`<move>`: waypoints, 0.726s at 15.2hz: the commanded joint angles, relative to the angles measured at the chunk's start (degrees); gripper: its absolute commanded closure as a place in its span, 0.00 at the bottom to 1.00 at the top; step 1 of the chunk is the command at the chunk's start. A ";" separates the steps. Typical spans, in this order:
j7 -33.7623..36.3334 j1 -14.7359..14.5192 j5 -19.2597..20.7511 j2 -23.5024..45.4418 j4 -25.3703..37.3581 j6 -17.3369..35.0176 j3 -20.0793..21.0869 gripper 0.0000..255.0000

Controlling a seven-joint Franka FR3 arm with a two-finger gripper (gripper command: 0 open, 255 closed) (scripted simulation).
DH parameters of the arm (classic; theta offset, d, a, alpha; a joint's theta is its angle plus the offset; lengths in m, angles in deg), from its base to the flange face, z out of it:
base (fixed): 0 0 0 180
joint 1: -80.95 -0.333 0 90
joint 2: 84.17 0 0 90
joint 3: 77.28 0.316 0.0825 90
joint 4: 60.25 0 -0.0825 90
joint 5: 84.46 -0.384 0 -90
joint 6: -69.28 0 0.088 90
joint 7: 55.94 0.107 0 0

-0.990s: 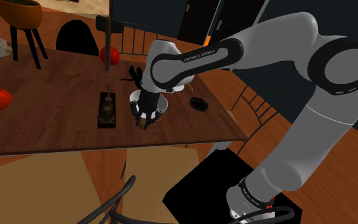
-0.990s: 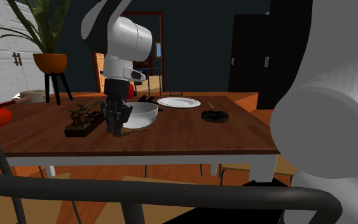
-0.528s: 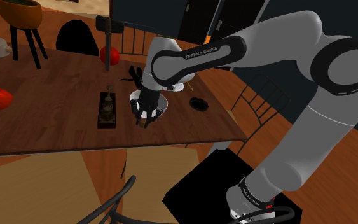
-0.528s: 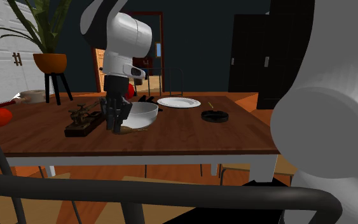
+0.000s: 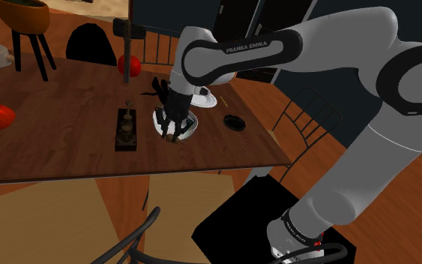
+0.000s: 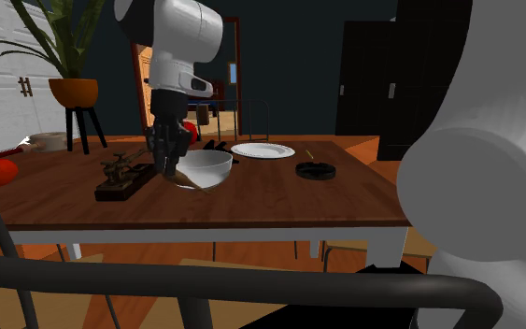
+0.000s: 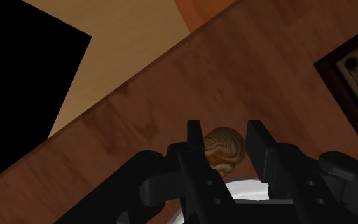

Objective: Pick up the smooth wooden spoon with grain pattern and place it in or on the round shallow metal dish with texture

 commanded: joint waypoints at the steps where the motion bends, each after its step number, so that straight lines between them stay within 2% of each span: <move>1: 0.16 0.05 -0.21 -0.80 0.75 -1.49 0.02 1.00; 11: 0.90 0.41 -0.69 -3.51 5.63 -8.88 -0.21 1.00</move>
